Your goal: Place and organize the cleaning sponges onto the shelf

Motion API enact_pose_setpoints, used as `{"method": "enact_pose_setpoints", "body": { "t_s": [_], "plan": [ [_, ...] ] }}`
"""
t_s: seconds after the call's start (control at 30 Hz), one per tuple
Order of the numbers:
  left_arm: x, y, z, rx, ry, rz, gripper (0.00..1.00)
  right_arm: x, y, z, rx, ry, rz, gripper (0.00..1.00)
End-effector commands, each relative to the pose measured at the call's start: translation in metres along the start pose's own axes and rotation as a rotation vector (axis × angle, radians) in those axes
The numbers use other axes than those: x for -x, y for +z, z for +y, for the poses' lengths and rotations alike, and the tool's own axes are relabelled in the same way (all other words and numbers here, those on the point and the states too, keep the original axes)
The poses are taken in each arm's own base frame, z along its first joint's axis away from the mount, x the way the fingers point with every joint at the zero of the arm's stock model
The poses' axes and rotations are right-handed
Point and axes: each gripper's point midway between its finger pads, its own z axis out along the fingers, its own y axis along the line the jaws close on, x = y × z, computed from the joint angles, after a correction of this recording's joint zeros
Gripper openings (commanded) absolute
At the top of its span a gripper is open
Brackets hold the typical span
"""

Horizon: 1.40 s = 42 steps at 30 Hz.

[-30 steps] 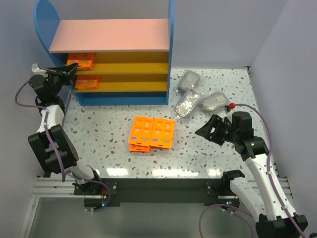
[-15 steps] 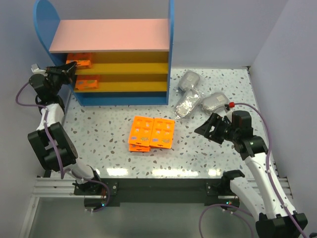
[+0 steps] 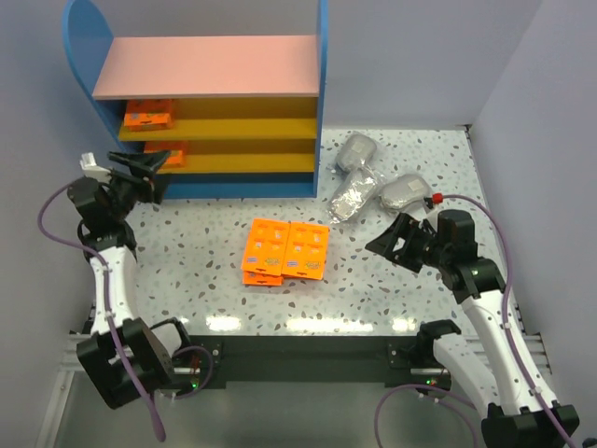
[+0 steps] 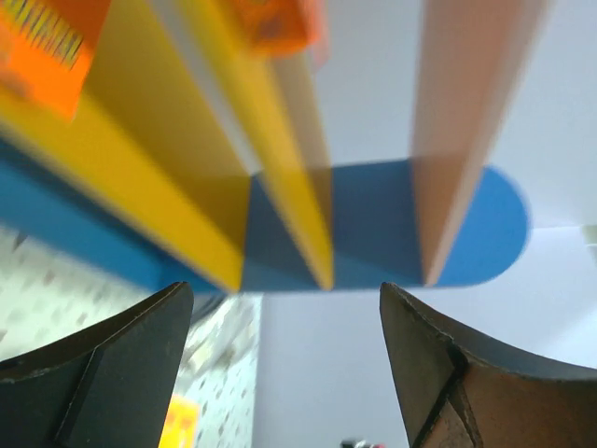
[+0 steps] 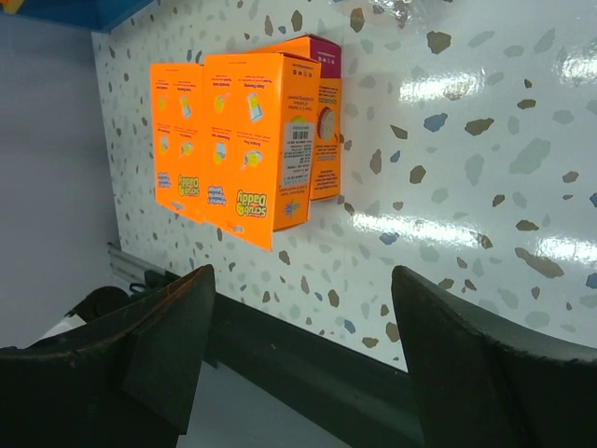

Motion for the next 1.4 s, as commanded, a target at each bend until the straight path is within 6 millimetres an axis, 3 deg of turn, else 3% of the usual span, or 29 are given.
{"method": "enact_pose_setpoints", "body": {
  "t_s": [0.0, 0.07, 0.1, 0.2, 0.27, 0.43, 0.5, 0.83, 1.07, 1.37],
  "plan": [
    [-0.062, -0.034, 0.085, 0.258, 0.018, 0.158, 0.87, 0.0, -0.002, 0.002, 0.01, -0.006, -0.007, 0.8],
    [-0.091, -0.047, 0.099, 0.258, 0.059, 0.241, 0.88, -0.001, -0.003, 0.001, 0.004, -0.007, -0.002, 0.8],
    [-0.109, -0.056, 0.121, 0.286, 0.036, 0.294, 0.88, 0.0, -0.003, 0.0, 0.0, -0.011, -0.004, 0.8],
    [-0.152, -0.079, 0.149, 0.281, 0.053, 0.474, 0.86, -0.002, -0.003, -0.001, -0.003, -0.011, 0.002, 0.8],
    [-0.167, -0.097, 0.165, 0.316, 0.097, 0.564, 0.85, -0.003, -0.003, -0.001, -0.004, -0.013, 0.009, 0.81],
    [-0.193, -0.121, 0.175, 0.335, 0.191, 0.711, 0.85, -0.009, -0.001, -0.006, -0.01, -0.008, 0.022, 0.81],
    [-0.199, -0.129, 0.185, 0.368, 0.186, 0.73, 0.83, -0.012, 0.0, -0.008, -0.011, 0.001, 0.027, 0.81],
    [-0.217, -0.136, 0.183, 0.294, 0.093, 0.758, 0.8, -0.015, 0.002, -0.01, 0.0, 0.013, 0.027, 0.81],
    [-0.226, -0.117, 0.17, 0.28, 0.116, 0.801, 0.76, -0.015, 0.003, -0.009, 0.006, 0.012, 0.027, 0.8],
    [-0.23, -0.094, 0.181, 0.329, 0.107, 0.78, 0.7, -0.016, 0.001, -0.009, 0.003, 0.01, 0.028, 0.79]
  ]
}}
